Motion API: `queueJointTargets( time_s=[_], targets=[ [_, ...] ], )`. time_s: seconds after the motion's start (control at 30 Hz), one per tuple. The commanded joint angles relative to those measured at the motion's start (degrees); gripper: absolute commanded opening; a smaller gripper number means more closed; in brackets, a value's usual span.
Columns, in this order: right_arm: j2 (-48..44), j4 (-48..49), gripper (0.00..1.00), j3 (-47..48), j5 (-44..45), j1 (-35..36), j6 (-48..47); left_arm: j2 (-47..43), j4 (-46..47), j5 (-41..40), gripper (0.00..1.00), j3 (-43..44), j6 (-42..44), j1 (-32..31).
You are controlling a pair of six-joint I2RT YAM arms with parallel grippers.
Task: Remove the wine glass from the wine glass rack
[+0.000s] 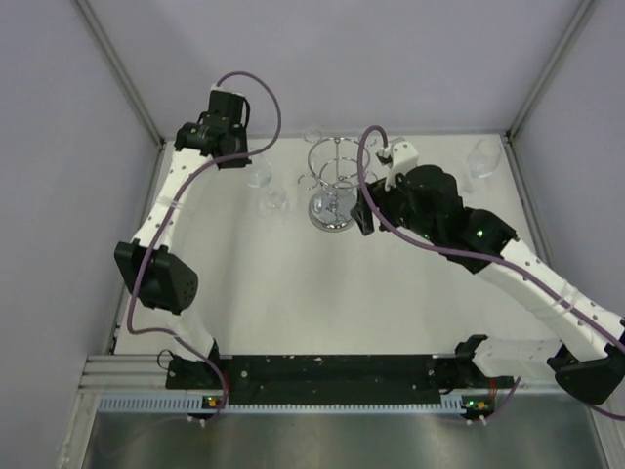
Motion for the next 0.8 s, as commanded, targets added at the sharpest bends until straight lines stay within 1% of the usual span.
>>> queueJointTargets(
  time_s=[0.0, 0.07, 0.13, 0.37, 0.53, 0.77],
  targets=[
    [-1.07, 3.06, 0.77, -1.56, -1.42, -1.74, 0.60, 7.22, -2.58, -0.09, 0.00, 12.05, 0.86, -0.15],
    [-1.33, 3.23, 0.77, -2.17, -2.30, -2.53, 0.78, 10.04, -3.90, -0.61, 0.00, 15.48, 1.13, -0.15],
    [-1.59, 3.24, 0.77, -2.61, -2.56, -3.06, 0.52, 11.80, -4.34, -1.93, 0.00, 17.07, 1.48, -0.15],
    [-1.24, 3.67, 0.77, -2.79, -3.44, -3.32, 0.25, 14.88, -4.52, -1.94, 0.00, 19.36, 2.18, -0.06],
    [-0.98, 3.85, 0.77, -3.41, -3.62, -3.41, -0.01, 14.97, -4.00, -0.26, 0.00, 17.61, 1.57, -0.33],
    [-0.54, 3.85, 0.77, -3.23, -4.23, -3.41, -0.28, 15.40, -2.50, -1.49, 0.00, 15.23, 1.74, -2.43]
  ],
)
